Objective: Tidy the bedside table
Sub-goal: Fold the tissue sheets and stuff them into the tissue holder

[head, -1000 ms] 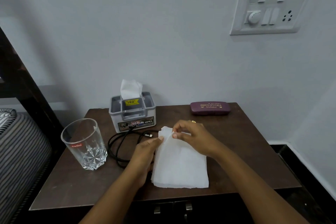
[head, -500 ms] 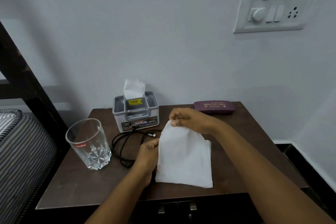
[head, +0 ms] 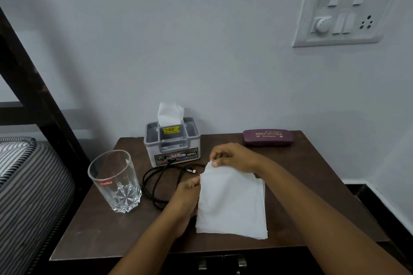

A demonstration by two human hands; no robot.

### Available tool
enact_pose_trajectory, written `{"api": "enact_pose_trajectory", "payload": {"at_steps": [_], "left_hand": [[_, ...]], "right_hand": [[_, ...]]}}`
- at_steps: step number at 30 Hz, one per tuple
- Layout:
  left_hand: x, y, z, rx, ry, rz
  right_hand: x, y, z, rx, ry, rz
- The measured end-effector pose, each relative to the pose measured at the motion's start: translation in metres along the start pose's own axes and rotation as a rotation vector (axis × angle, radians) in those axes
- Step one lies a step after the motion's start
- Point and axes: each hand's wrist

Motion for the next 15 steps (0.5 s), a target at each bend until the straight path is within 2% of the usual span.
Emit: {"api": "enact_pose_trajectory", "payload": {"at_steps": [5, 8, 11, 15], "left_hand": [[0.006, 0.004, -0.002, -0.215, 0.068, -0.054], [0.008, 0.004, 0.000, -0.137, 0.034, -0.022], [0.008, 0.000, 0.001, -0.091, 0.051, 0.018], [0.009, -0.004, -0.002, -0.095, 0.035, 0.043]], "right_hand": [[0.001, 0.004, 0.006, 0.092, 0.018, -0.028], [0.005, 0.006, 0.012, 0.088, 0.055, -0.042], [-0.001, 0.003, 0.010, 0.185, 0.076, -0.016], [-0.021, 0.003, -0.002, 0.377, -0.039, 0.095]]}}
Point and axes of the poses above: each hand's wrist, its own x-axis towards the middle knuckle, its own z-axis out of the palm, y = z × x, and after that the axes turned 13 degrees about -y, right-handed
